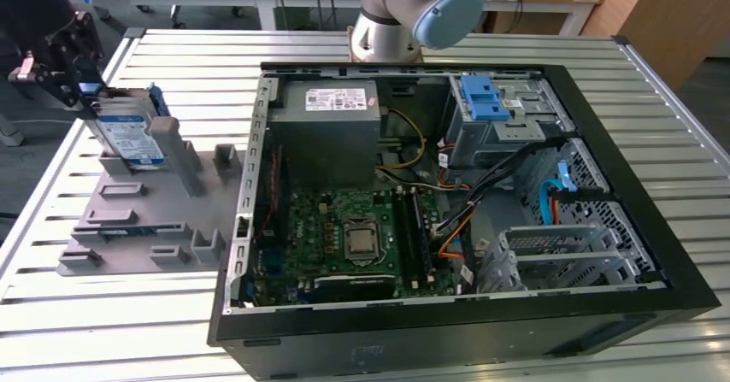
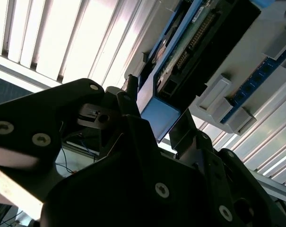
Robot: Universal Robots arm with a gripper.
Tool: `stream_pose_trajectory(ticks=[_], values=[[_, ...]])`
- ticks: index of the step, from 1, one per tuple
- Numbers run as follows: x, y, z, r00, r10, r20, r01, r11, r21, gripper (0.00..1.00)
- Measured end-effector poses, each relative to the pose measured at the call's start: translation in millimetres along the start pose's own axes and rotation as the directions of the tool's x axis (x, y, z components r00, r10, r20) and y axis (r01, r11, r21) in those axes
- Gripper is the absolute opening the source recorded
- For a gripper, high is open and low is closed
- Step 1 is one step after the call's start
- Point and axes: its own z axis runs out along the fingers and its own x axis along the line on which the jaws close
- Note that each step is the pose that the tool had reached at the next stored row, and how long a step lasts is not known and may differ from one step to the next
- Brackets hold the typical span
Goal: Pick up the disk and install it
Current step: 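Pick up the disk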
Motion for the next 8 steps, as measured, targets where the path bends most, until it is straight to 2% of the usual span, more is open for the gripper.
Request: stream_pose_trajectory(ticks=[8], values=[[0.1, -0.1, 5.8, 1.0000, 0.000, -0.0034, 0.000, 1.0000, 0.0001, 0.52]])
